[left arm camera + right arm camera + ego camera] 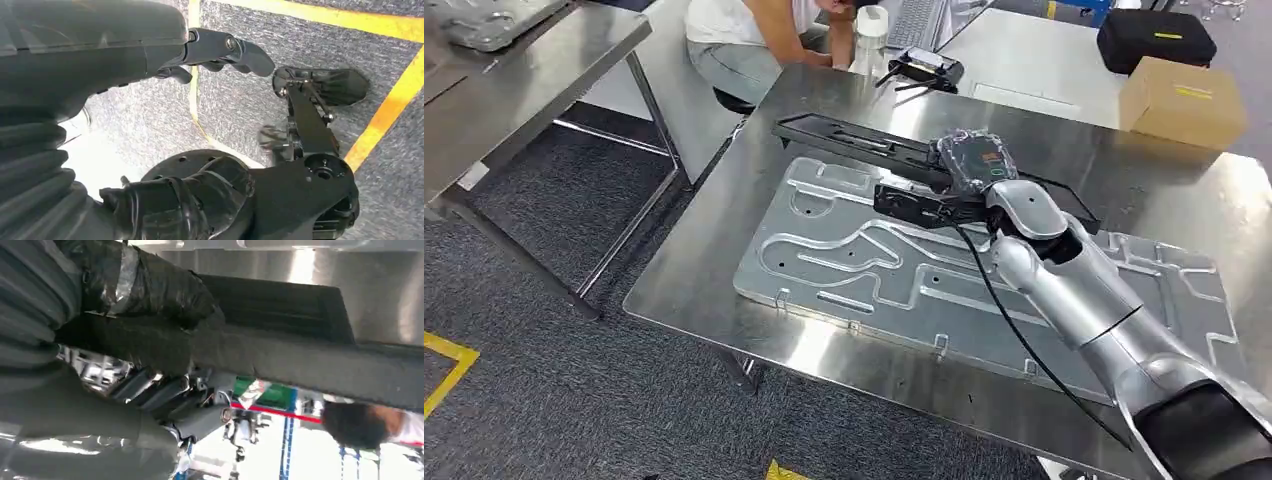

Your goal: Take the parts from the cabinet and place them on the table.

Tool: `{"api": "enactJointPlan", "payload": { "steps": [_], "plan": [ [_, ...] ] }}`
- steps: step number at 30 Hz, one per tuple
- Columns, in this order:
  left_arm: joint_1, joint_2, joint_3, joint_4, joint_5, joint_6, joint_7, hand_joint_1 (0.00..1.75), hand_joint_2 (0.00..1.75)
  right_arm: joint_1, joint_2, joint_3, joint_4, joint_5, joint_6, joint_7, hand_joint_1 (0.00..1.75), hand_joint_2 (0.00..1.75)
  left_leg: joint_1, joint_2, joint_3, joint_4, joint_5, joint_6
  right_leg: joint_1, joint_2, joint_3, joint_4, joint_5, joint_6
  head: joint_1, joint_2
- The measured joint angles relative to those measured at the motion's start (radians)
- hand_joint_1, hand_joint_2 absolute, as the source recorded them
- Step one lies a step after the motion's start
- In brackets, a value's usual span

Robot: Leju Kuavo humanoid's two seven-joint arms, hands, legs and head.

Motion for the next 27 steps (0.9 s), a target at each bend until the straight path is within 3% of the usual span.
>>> {"api": "enactJointPlan", "payload": {
  "steps": [2,3,4,6,8,9,16,21,22,23,24,26,27],
  "plan": [
    [0.004,0.0,0.0,0.0,0.0,0.0,0.0,0.0,1.75,-0.005,0.0,0.0,0.017,-0.001,0.0,0.003,1.75,1.75,-0.007,-0.007,0.029,0.001,-0.018,-0.001,0.011,0.002,0.051,-0.178,0.135,-0.023,0.0,0.0],
    [0.006,-0.001,0.0,0.0,0.0,0.0,-0.002,0.0,1.75,-0.008,0.0,0.0,0.026,-0.006,0.0,0.003,1.75,1.75,-0.006,-0.01,0.034,-0.002,-0.026,-0.001,0.018,0.003,0.069,-0.242,0.164,-0.039,0.0,0.0],
    [0.001,-0.004,0.0,0.0,0.002,0.0,-0.004,0.0,1.75,-0.015,0.0,0.0,0.04,-0.012,0.0,0.002,0.0,0.0,-0.015,-0.012,0.035,0.002,-0.03,-0.007,0.021,0.002,0.082,-0.253,0.16,-0.044,-0.012,0.0],
    [0.001,-0.002,0.0,0.0,0.018,-0.003,-0.013,0.0,1.75,-0.022,0.001,0.0,0.072,-0.019,-0.001,-0.002,0.0,0.0,-0.004,-0.014,0.032,-0.002,-0.031,-0.016,0.027,0.002,0.091,-0.27,0.144,-0.044,-0.012,0.0],
    [0.004,-0.002,0.001,0.0,0.027,-0.01,-0.01,0.0,1.75,-0.027,0.001,0.0,0.107,-0.028,-0.001,-0.016,0.0,0.0,-0.008,-0.013,0.034,-0.001,-0.034,-0.016,0.021,0.003,0.092,-0.275,0.143,-0.037,-0.01,0.0],
    [0.004,-0.002,0.001,0.0,0.03,-0.016,-0.002,0.0,0.0,-0.027,0.001,0.0,0.12,-0.031,-0.001,-0.023,0.0,0.0,-0.007,-0.012,0.035,-0.003,-0.034,-0.016,0.021,0.004,0.092,-0.275,0.143,-0.037,-0.011,0.0],
    [0.003,-0.002,0.011,0.0,0.035,0.015,-0.007,0.0,0.0,-0.02,0.008,0.0,0.225,-0.055,-0.003,-0.049,0.0,0.0,-0.007,-0.007,0.044,-0.015,-0.037,-0.015,0.021,0.01,0.093,-0.276,0.139,-0.039,-0.011,0.0],
    [0.003,0.0,0.012,0.0,0.032,0.027,0.019,0.0,0.0,-0.012,0.014,0.0,0.264,-0.065,-0.008,-0.052,0.0,0.0,-0.012,-0.007,0.045,-0.016,-0.036,0.0,0.015,0.01,0.099,-0.284,0.144,-0.031,-0.011,0.0],
    [0.003,-0.001,0.013,0.0,0.032,0.029,0.025,0.0,0.0,-0.012,0.014,0.0,0.268,-0.067,-0.008,-0.053,0.0,0.0,-0.003,-0.003,0.059,-0.044,-0.015,0.002,0.023,0.015,0.105,-0.286,0.147,-0.027,-0.011,0.0],
    [0.002,-0.003,0.013,0.0,0.031,0.03,0.027,0.0,0.0,-0.01,0.014,0.0,0.274,-0.071,-0.011,-0.054,0.0,0.0,0.004,0.005,0.074,-0.06,-0.006,-0.003,0.021,0.014,0.1,-0.276,0.132,-0.024,-0.008,0.0],
    [0.001,-0.003,0.013,0.0,0.029,0.031,0.029,0.0,0.0,-0.012,0.014,0.0,0.28,-0.072,-0.013,-0.057,0.0,0.0,0.005,0.005,0.08,-0.072,0.0,-0.001,0.021,0.013,0.087,-0.236,0.093,-0.017,-0.002,0.0],
    [0.0,-0.003,0.013,0.0,0.028,0.032,0.031,0.0,0.0,-0.01,0.019,0.0,0.287,-0.076,-0.018,-0.061,0.0,0.0,0.009,0.009,0.077,-0.071,0.002,0.0,0.009,0.012,0.03,-0.089,0.014,-0.006,-0.001,0.0],
    [0.0,-0.003,0.013,0.0,0.027,0.032,0.031,0.0,0.0,-0.004,0.02,0.0,0.293,-0.076,-0.019,-0.061,0.0,0.0,0.011,0.009,0.075,-0.069,0.002,0.0,0.0,0.011,0.009,-0.03,-0.006,0.001,-0.001,0.0]
  ]
}}
